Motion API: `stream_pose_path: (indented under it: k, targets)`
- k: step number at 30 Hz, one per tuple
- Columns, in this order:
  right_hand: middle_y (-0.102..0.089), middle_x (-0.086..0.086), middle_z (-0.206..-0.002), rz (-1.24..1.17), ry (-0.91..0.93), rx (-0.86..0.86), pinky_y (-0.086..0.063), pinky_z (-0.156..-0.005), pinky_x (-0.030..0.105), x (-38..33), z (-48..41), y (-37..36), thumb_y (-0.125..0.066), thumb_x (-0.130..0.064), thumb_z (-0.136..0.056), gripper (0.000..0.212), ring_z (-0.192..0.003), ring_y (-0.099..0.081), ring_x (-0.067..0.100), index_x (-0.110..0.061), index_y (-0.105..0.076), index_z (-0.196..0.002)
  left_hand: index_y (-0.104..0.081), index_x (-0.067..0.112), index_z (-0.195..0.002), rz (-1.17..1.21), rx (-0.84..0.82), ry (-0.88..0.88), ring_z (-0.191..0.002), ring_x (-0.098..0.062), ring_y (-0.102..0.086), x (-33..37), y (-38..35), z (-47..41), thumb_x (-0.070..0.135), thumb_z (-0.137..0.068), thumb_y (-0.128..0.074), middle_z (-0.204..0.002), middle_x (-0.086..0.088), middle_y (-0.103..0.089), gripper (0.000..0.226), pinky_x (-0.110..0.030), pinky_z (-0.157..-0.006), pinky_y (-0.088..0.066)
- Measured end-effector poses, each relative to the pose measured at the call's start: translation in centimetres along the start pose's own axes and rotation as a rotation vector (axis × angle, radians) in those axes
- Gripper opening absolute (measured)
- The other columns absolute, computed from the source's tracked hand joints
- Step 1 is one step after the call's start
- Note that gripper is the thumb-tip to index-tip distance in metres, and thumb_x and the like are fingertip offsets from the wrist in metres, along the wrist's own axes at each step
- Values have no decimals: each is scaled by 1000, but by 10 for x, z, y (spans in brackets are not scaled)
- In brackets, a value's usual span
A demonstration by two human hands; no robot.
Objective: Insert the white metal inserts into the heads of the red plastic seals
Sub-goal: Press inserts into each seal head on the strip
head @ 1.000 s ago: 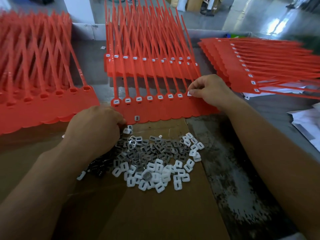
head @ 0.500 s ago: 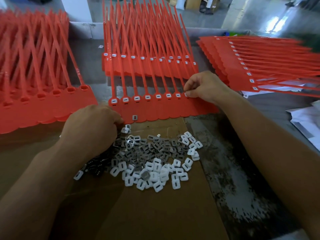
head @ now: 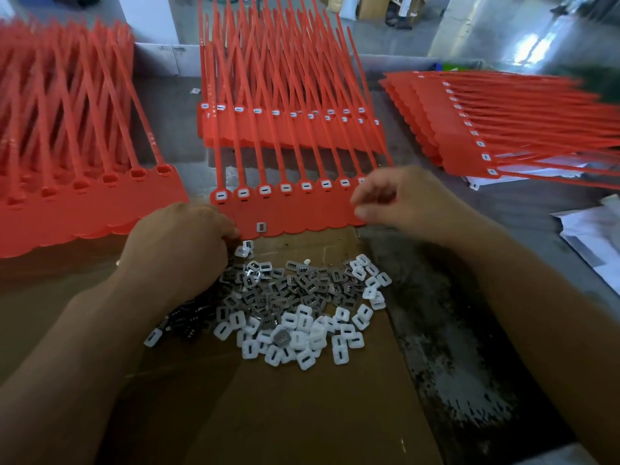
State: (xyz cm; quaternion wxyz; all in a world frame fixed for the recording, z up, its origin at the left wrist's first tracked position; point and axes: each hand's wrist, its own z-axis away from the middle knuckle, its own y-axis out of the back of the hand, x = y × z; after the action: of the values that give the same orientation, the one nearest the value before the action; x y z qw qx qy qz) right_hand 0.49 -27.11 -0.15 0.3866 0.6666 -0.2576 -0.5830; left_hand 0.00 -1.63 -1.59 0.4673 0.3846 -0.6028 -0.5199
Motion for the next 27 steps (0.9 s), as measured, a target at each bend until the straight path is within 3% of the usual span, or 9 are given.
stream_pose_path:
  k: [3, 6, 14, 20, 23, 27]
  targets:
    - [-60, -17, -72, 44, 75, -239, -40, -66, 3, -8, 26, -3, -73, -19, -77, 15, -68, -54, -12, -30, -66, -83, -65, 32, -110, -4, 2, -4, -109, -18, -55, 0, 0, 0, 8, -85, -45, -124, 9, -59, 40, -39, -91, -47]
    - [-58, -10, -78, 93, 73, -257, -40, -65, 6, -7, 32, -9, -74, -23, -76, 22, -71, -52, -8, -27, -70, -97, -65, 32, -111, -16, -9, -4, -109, -19, -55, 0, 1, 0, 8, -85, -45, -124, 9, -59, 40, -40, -91, -47]
    - [-60, -9, -77, 38, 127, -168, -44, -65, 11, -5, 35, -16, -75, -16, -75, 12, -73, -56, -1, -20, -75, -86, -64, 32, -113, -19, -3, -4, -109, -18, -55, 2, 2, 1, 9, -86, -46, -125, 9, -58, 39, -39, -92, -47]
    - [-65, -12, -60, -160, 73, -117, -44, -54, 9, -2, 34, -12, -71, -13, -79, 9, -53, -58, 0, -22, -69, -76, -64, 31, -113, -22, -7, -8, -110, -18, -55, 2, 1, 1, 8, -85, -46, -125, 9, -58, 40, -39, -92, -47]
    - [-68, -1, -65, -233, 16, -132, -49, -58, 13, -1, 32, -9, -66, -12, -83, 8, -57, -63, 6, -18, -66, -78, -65, 31, -112, -14, 1, -3, -110, -18, -55, 2, 1, 1, 8, -85, -46, -125, 9, -58, 40, -39, -92, -46]
    - [-69, -1, -69, -233, -47, 56, -46, -59, 5, 3, 24, -2, -68, -10, -81, 9, -58, -61, 0, -18, -66, -76, -66, 30, -110, -2, 15, -11, -109, -19, -55, 2, 0, 1, 8, -85, -46, -124, 8, -59, 40, -40, -92, -47]
